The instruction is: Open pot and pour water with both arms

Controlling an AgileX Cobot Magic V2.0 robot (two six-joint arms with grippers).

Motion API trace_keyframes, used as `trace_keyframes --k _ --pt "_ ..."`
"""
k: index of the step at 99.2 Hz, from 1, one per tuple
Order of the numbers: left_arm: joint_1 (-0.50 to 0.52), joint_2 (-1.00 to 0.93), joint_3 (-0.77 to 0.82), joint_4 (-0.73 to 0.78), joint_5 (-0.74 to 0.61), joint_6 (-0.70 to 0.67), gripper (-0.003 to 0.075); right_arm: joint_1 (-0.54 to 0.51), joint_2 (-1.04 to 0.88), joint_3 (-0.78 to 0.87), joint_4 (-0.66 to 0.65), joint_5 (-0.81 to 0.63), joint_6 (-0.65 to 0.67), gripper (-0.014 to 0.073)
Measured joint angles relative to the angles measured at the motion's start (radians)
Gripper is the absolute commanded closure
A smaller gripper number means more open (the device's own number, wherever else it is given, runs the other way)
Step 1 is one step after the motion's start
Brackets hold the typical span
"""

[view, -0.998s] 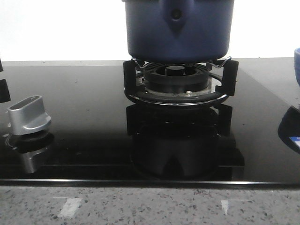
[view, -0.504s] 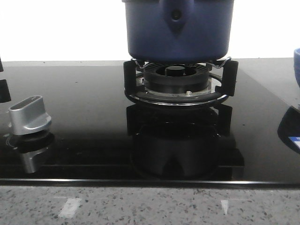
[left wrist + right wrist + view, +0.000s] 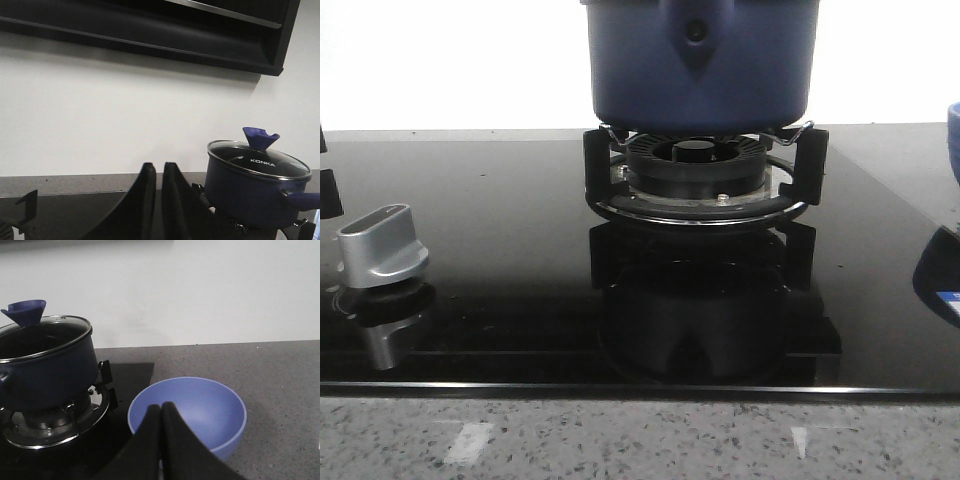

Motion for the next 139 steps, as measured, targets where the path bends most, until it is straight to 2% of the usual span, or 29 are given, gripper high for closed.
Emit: trace_keyframes --k 47,54,58,63,68,80,82,87,91,98,105,121,139 --pt "0.0 0.0 0.0 0.0 0.0 0.0 0.074 0.0 0.0 0.0 0.002 0.0 0.0 0.0663" --pt "0.0 0.0 0.003 0.041 0.0 -0.012 0.074 0.0 0.0 0.0 0.002 0.0 0.0 0.0663" --pt "0.002 0.0 0.011 0.121 0.013 -0.044 0.0741 0.0 0.0 0.0 0.002 0.0 0.0 0.0663" --pt "0.006 0.0 0.023 0.297 0.062 -0.17 0.0741 0.0 0.0 0.0 0.002 0.0 0.0 0.0663" --pt "0.018 0.0 0.035 0.566 0.106 -0.342 0.074 0.0 0.0 0.0 0.002 0.0 0.0 0.0663" --pt "0.064 0.0 0.081 1.178 0.229 -1.058 0.074 0.0 0.0 0.0 0.002 0.0 -0.002 0.0663" --pt "0.075 0.0 0.092 1.239 0.243 -1.167 0.074 0.0 0.0 0.0 0.002 0.0 -0.002 0.0663" --pt "0.104 0.0 0.123 1.436 0.268 -1.373 0.074 0.0 0.0 0.0 0.002 0.0 -0.002 0.0663" --pt "0.132 0.0 0.15 1.522 0.28 -1.486 0.074 0.0 0.0 0.0 0.002 0.0 -0.002 0.0663" --pt "0.181 0.0 0.194 1.62 0.293 -1.582 0.074 0.0 0.0 0.0 0.002 0.0 -0.002 0.0663" --pt "0.23 0.0 0.235 1.668 0.299 -1.621 0.074 0.0 0.0 0.0 0.002 0.0 -0.002 0.0663" --pt "0.319 -0.034 0.319 1.731 0.306 -1.644 0.074 0.0 0.0 0.0 0.002 0.0 -0.002 0.0663" --pt "0.363 -0.14 0.366 1.786 0.321 -1.648 0.074 0.0 0.0 0.0 0.002 0.0 -0.002 0.0663"
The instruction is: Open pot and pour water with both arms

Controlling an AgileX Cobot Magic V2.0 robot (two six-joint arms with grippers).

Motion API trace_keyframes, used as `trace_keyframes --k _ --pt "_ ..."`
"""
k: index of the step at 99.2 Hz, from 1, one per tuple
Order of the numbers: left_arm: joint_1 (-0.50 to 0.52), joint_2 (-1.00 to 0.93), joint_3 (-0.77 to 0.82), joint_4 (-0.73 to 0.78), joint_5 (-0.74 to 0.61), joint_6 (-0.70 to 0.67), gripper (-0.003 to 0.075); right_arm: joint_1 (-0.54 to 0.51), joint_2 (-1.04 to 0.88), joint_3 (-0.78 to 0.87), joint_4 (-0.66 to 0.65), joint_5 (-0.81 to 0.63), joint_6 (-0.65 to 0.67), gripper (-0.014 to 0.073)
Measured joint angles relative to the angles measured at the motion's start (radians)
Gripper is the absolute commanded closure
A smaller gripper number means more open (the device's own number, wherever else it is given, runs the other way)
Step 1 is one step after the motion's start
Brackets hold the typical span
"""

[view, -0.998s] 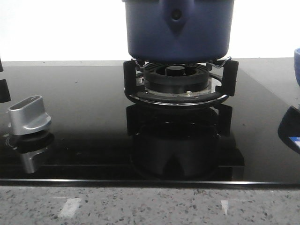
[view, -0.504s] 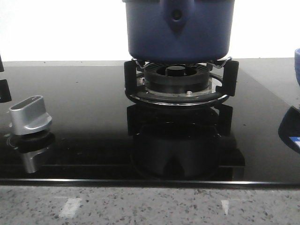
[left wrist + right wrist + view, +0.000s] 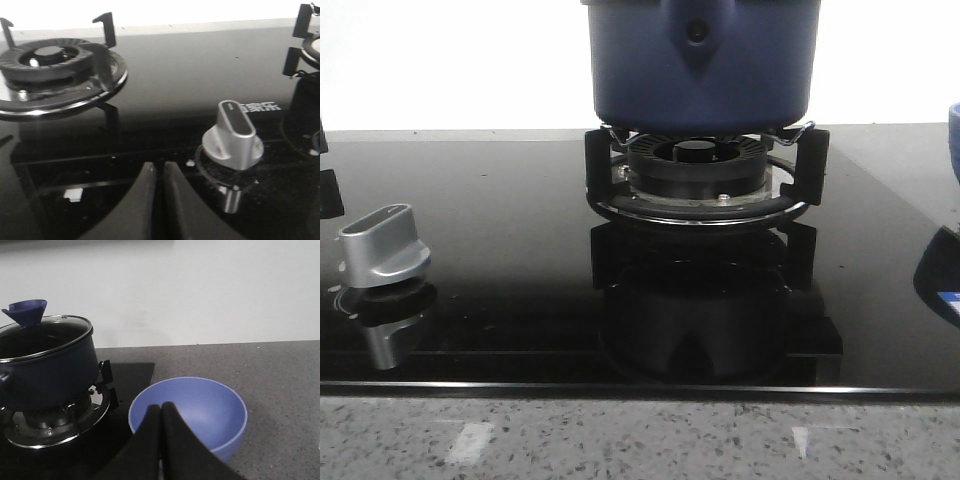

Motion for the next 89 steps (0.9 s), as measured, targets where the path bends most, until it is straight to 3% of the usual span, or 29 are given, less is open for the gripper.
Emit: trace_keyframes --k 27,89 --pt "0.017 -0.051 0.0 -0.018 0.106 0.0 0.074 0.0 0.0 0.0 0.0 0.0 0.0 0.0663" --pt "0.017 -0.051 0.0 -0.021 0.108 0.0 0.074 0.0 0.0 0.0 0.0 0.0 0.0 0.0663"
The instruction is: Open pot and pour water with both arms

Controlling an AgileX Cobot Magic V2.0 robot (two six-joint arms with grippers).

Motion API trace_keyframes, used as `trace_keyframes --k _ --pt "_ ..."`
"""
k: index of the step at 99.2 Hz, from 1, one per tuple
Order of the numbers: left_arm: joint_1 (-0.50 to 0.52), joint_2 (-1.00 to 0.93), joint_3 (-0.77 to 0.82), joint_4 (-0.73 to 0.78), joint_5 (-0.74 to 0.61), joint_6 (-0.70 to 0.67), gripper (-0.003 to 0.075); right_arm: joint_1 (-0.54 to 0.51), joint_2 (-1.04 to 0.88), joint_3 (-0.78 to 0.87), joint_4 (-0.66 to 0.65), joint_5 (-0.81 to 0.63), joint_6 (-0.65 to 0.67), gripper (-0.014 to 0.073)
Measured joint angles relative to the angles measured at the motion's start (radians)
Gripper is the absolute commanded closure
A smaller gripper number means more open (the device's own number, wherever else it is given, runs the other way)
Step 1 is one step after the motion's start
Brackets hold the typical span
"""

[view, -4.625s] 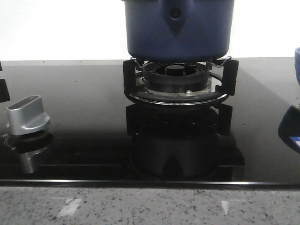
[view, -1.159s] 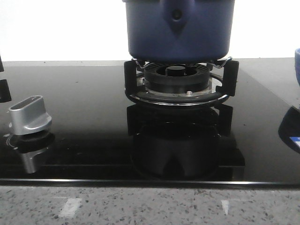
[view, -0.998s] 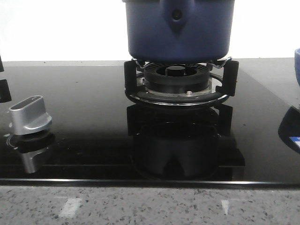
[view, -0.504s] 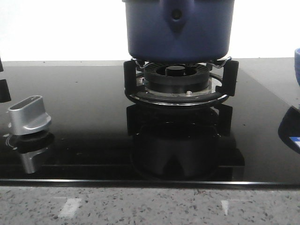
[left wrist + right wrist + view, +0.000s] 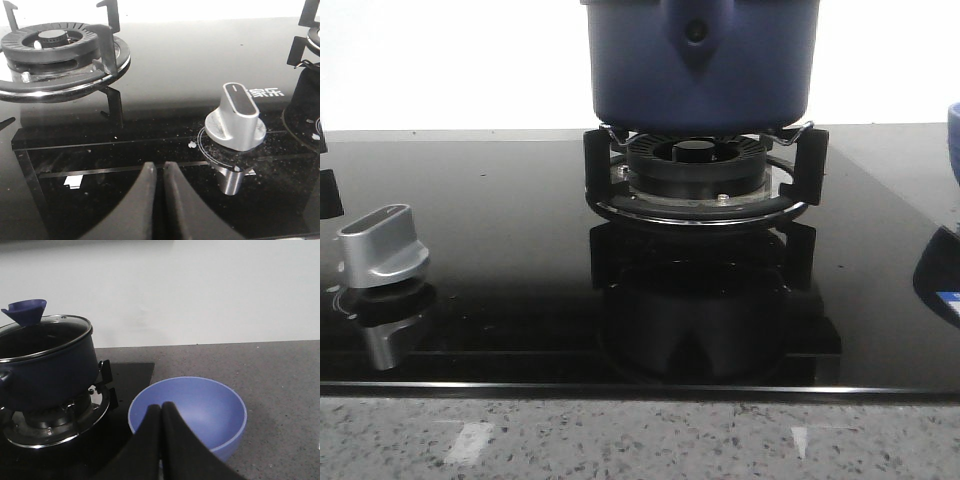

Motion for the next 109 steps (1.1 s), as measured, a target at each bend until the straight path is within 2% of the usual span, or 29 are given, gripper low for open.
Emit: trace_keyframes --k 45,59,83,99,109 --pt "0.0 0.0 0.0 0.0 0.0 0.0 0.074 0.0 0.0 0.045 -0.005 -0.009 -0.001 0.0663" --pt "0.0 0.0 0.0 0.0 0.0 0.0 0.0741 -0.006 -0.006 0.154 -0.027 -0.085 -0.001 0.0663" --pt "0.0 0.0 0.0 0.0 0.0 0.0 0.074 -0.076 -0.05 0.416 -0.047 -0.33 -0.001 0.0663" --pt "0.0 0.0 0.0 0.0 0.0 0.0 0.074 -0.097 -0.054 0.536 -0.047 -0.376 -0.001 0.0663" --pt "0.0 0.0 0.0 0.0 0.0 0.0 0.074 -0.097 -0.054 0.546 -0.047 -0.387 -0.001 0.0663"
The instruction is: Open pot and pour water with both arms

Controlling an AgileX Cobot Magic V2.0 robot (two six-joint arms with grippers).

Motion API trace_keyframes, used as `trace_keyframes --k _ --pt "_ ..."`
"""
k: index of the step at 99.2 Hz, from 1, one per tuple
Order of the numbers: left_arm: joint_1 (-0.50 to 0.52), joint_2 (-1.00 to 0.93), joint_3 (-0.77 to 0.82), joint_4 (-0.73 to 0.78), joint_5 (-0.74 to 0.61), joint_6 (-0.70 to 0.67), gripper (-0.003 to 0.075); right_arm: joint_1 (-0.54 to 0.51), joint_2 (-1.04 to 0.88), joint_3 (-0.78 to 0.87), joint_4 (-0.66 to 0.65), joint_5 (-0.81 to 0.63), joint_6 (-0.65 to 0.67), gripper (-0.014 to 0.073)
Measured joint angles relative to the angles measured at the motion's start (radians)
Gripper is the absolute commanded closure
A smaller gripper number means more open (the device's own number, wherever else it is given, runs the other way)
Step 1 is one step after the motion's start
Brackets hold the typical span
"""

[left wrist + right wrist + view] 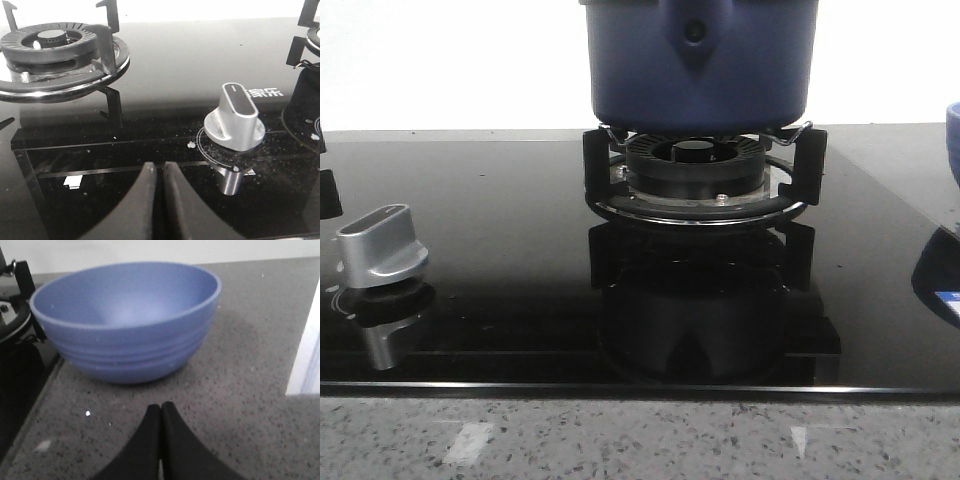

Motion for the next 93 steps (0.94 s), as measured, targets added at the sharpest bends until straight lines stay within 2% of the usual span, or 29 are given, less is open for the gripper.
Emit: trace_keyframes --k 27,93 --pt "0.0 0.0 0.0 0.0 0.0 0.0 0.0741 0.0 0.0 0.0 -0.002 0.09 0.0 0.0663" --pt "0.0 0.0 0.0 0.0 0.002 0.0 0.074 0.0 0.0 0.0 -0.002 0.09 0.0 0.0663"
